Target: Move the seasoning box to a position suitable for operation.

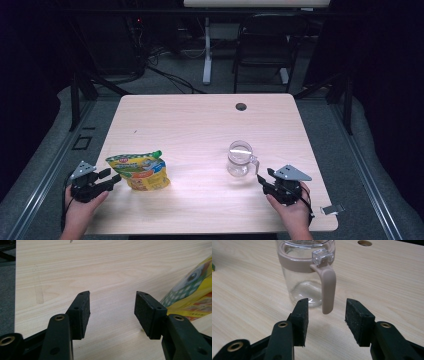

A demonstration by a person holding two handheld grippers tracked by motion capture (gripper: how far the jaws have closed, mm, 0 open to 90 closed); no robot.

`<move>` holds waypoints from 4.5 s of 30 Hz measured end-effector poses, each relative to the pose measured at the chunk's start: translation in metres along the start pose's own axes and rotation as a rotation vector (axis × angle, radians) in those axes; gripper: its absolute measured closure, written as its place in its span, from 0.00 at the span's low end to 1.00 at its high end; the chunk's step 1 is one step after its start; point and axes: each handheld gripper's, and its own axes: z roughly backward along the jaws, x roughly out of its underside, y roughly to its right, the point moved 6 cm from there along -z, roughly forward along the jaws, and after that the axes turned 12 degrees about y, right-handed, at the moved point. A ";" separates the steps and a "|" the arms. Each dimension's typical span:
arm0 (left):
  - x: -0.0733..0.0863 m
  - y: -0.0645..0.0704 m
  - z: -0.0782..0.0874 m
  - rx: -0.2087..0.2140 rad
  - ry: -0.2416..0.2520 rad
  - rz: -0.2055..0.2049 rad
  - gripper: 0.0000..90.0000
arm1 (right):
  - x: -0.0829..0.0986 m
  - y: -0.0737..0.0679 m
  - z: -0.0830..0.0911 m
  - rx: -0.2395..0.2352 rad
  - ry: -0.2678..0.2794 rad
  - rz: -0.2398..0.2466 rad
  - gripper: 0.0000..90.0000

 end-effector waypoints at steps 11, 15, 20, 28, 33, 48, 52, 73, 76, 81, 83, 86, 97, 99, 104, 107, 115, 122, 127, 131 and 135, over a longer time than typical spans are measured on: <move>0.001 0.007 0.001 0.011 -0.004 -0.045 0.52 | -0.004 -0.005 -0.001 -0.026 0.003 0.021 0.59; 0.002 0.009 0.007 0.013 -0.005 -0.055 0.53 | -0.007 -0.014 -0.004 -0.052 0.010 0.036 0.59; 0.003 0.011 0.012 0.013 0.001 -0.073 0.53 | -0.008 -0.016 -0.012 -0.039 -0.007 0.060 0.59; 0.007 0.010 0.014 0.013 -0.015 -0.068 0.53 | -0.005 -0.004 -0.032 0.030 -0.041 0.056 0.62; 0.008 0.010 0.016 0.012 -0.015 -0.062 0.53 | -0.005 0.003 -0.037 0.032 -0.035 0.013 0.68; 0.009 0.013 0.015 0.032 -0.018 -0.045 0.53 | -0.005 0.002 -0.042 0.006 -0.052 0.035 0.82; 0.009 0.014 0.014 0.036 -0.017 -0.052 0.53 | -0.005 0.002 -0.041 0.002 -0.063 0.042 0.82; 0.008 0.015 0.013 0.048 -0.014 -0.061 0.53 | -0.003 -0.020 -0.033 -0.117 -0.083 0.088 0.82; 0.008 0.016 0.013 0.050 -0.019 -0.066 0.53 | -0.003 -0.027 -0.031 -0.162 -0.083 0.103 0.82; 0.008 0.016 0.014 0.050 -0.020 -0.066 0.53 | -0.002 -0.036 -0.029 -0.217 -0.085 0.126 0.82; 0.008 0.016 0.014 0.050 -0.019 -0.064 0.53 | -0.002 -0.040 -0.029 -0.241 -0.082 0.129 0.82; 0.008 0.015 0.014 0.050 -0.020 -0.063 0.53 | -0.002 -0.045 -0.029 -0.284 -0.082 0.147 0.82; 0.009 0.015 0.014 0.049 -0.020 -0.062 0.53 | -0.002 -0.043 -0.029 -0.253 -0.068 0.136 0.78; 0.009 0.015 0.014 0.049 -0.021 -0.061 0.53 | -0.003 -0.041 -0.029 -0.229 -0.065 0.135 0.76; 0.009 0.015 0.014 0.049 -0.025 -0.063 0.53 | -0.003 -0.038 -0.031 -0.202 -0.062 0.123 0.75; 0.009 0.015 0.014 0.050 -0.021 -0.062 0.53 | -0.005 -0.037 -0.029 -0.214 -0.048 0.093 0.71; 0.009 0.014 0.015 0.048 -0.019 -0.058 0.53 | -0.012 -0.037 -0.018 -0.217 -0.026 0.075 0.67; 0.009 0.014 0.016 0.045 -0.017 -0.053 0.53 | -0.030 -0.038 -0.003 -0.177 0.023 0.031 0.65; 0.009 0.014 0.016 0.046 -0.019 -0.055 0.53 | -0.050 -0.041 0.001 -0.110 0.042 -0.007 0.76; 0.009 0.013 0.016 0.040 -0.015 -0.051 0.53 | -0.053 -0.045 -0.005 -0.080 -0.004 -0.052 0.78; 0.010 0.012 0.017 0.039 -0.016 -0.048 0.53 | -0.050 -0.049 -0.011 -0.073 -0.036 -0.092 0.80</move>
